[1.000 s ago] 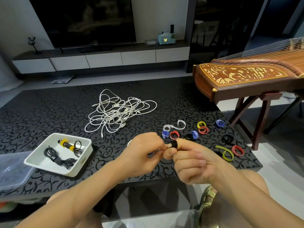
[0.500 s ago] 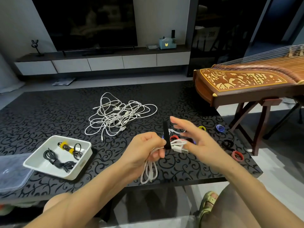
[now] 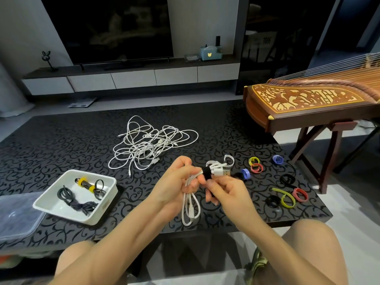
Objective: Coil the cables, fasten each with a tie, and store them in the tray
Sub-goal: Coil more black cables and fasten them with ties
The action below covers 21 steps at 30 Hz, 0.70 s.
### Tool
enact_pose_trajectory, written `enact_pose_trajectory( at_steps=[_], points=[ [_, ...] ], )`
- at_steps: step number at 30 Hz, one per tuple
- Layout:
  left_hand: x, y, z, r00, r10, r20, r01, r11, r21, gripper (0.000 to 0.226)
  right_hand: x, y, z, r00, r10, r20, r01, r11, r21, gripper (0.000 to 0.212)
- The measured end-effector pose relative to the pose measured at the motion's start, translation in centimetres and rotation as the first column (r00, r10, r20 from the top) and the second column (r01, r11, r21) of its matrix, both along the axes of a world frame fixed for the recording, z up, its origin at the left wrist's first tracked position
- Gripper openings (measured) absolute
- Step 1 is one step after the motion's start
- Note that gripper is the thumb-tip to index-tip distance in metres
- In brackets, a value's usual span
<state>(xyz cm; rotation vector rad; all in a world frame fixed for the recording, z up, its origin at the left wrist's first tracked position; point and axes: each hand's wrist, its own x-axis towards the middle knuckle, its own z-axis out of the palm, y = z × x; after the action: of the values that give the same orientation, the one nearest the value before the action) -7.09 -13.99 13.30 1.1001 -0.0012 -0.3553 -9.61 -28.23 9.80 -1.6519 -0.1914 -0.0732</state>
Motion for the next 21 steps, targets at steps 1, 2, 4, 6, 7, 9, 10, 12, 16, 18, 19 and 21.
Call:
enact_pose_trajectory(
  at_steps=[1,2,4,6,7,9,10,12,16,18,19,21],
  points=[
    [-0.1,-0.2,-0.3,1.000,0.020,-0.011,-0.020,1.000,0.017,0.031,-0.5,0.4,-0.3,0.999,-0.007,-0.035,0.009,0.999,0.040,0.028],
    [-0.1,-0.3,-0.7,0.999,0.036,-0.006,-0.036,0.999,0.040,0.032,-1.0,0.8,-0.5,0.997,-0.019,-0.073,0.024,0.997,0.073,0.028],
    [-0.3,-0.5,-1.2,0.997,0.052,0.063,-0.058,0.992,0.109,0.033,-2.1,1.6,-0.8,0.986,-0.054,-0.160,0.075,0.989,0.130,0.033],
    [-0.6,-0.7,-1.6,0.978,0.058,0.200,-0.094,0.980,0.174,0.033,-2.6,1.9,-0.5,0.966,-0.075,-0.248,0.124,0.975,0.186,0.035],
    [-0.8,-0.8,-1.6,0.963,0.064,0.261,-0.116,0.975,0.191,0.032,-2.7,1.8,-0.1,0.953,-0.067,-0.295,0.135,0.967,0.217,0.035],
    [-1.0,-0.8,-1.4,0.927,0.067,0.368,-0.153,0.966,0.209,0.031,-2.8,1.4,1.2,0.928,-0.005,-0.374,0.120,0.951,0.285,0.035],
    [-1.1,-0.7,-1.2,0.906,0.056,0.420,-0.169,0.957,0.235,0.031,-2.9,1.1,1.8,0.914,0.041,-0.404,0.103,0.939,0.329,0.034],
    [-1.3,-0.6,-0.9,0.847,0.025,0.531,-0.234,0.915,0.330,0.033,-2.9,0.5,3.1,0.880,0.136,-0.454,0.074,0.907,0.414,0.030],
    [-1.3,-0.7,-0.5,0.463,-0.249,0.851,-0.517,0.703,0.488,0.027,-2.1,-0.2,4.9,0.799,0.275,-0.534,0.053,0.854,0.518,0.030],
    [-0.9,-0.6,0.1,0.266,-0.440,0.858,-0.566,0.649,0.508,0.016,-1.8,-0.6,5.4,0.760,0.315,-0.569,0.057,0.839,0.541,0.035],
    [-0.7,-0.4,0.1,0.206,-0.514,0.832,-0.573,0.626,0.529,0.015,-1.7,-0.9,5.7,0.750,0.319,-0.580,0.069,0.834,0.548,0.038],
    [-0.7,0.0,-0.9,0.145,-0.642,0.753,-0.547,0.582,0.601,0.016,-1.2,-1.9,6.6,0.769,0.294,-0.567,0.112,0.812,0.573,0.037]
  ],
)
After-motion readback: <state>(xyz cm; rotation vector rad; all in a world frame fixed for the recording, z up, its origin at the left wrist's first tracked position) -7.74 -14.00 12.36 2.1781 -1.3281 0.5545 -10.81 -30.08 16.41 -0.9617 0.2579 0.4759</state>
